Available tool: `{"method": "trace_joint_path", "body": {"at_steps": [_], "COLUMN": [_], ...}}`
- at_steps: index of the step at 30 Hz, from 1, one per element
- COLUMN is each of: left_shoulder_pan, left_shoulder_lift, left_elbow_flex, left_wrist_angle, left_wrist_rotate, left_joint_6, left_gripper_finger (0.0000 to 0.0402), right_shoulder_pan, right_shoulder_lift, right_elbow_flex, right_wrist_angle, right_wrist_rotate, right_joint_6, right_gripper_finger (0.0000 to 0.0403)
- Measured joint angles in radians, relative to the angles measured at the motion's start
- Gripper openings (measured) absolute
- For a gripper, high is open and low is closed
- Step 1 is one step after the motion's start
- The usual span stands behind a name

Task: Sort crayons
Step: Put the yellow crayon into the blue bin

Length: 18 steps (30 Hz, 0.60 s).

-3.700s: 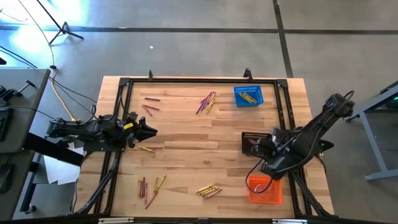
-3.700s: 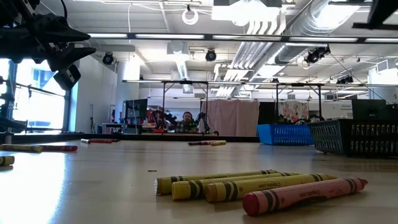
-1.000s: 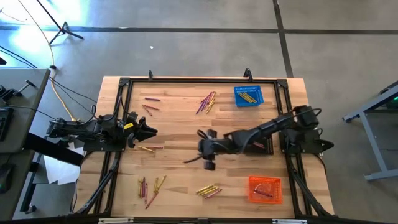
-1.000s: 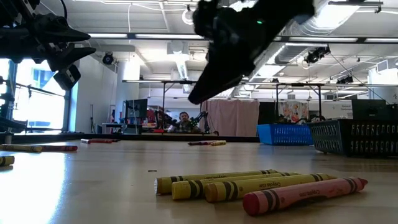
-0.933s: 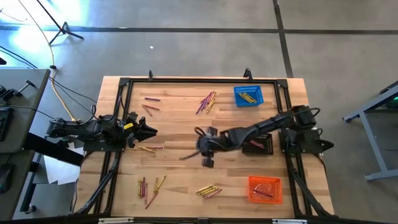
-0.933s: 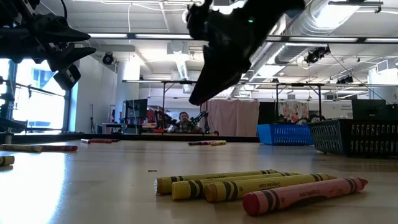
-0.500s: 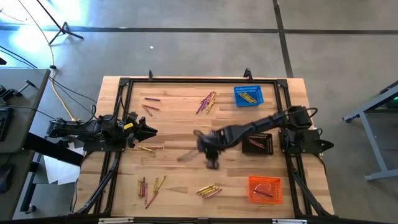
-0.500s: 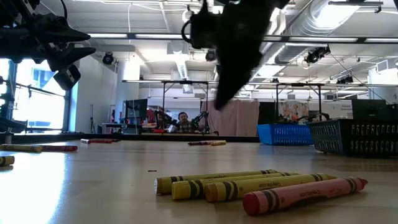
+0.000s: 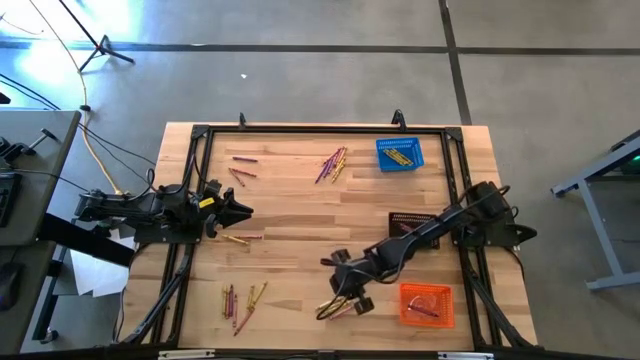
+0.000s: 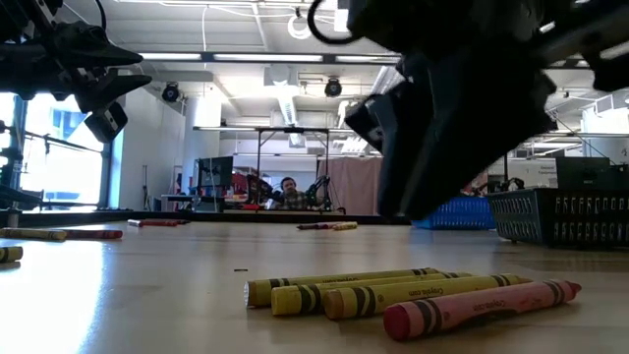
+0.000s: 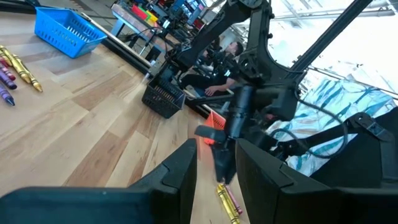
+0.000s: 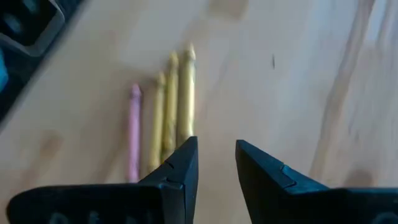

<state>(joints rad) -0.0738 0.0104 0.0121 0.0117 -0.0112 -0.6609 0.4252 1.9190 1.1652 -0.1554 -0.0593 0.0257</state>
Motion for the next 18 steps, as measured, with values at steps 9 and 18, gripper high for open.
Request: {"method": "trace_joint_path", "body": {"at_steps": [9,18], "left_shoulder_pan": [0.000,0.000], "left_shoulder_lift": [0.000,0.000], "left_elbow_flex": [0.000,0.000], "left_wrist_angle": [0.000,0.000], "left_wrist_rotate": [0.000,0.000], "left_joint_6": [0.000,0.000], "left_gripper_finger": [0.0099,0.0099], "right_shoulder_pan": [0.014,0.023], "right_shoulder_lift": [0.005,0.094], "right_elbow_flex": [-0.002,-0.002], "right_wrist_angle": [0.069,0.227], "right_wrist_rotate": [0.108,0.063], "right_joint_6": [0.001,0.026], "right_gripper_finger": [0.0094,0.0094]}}
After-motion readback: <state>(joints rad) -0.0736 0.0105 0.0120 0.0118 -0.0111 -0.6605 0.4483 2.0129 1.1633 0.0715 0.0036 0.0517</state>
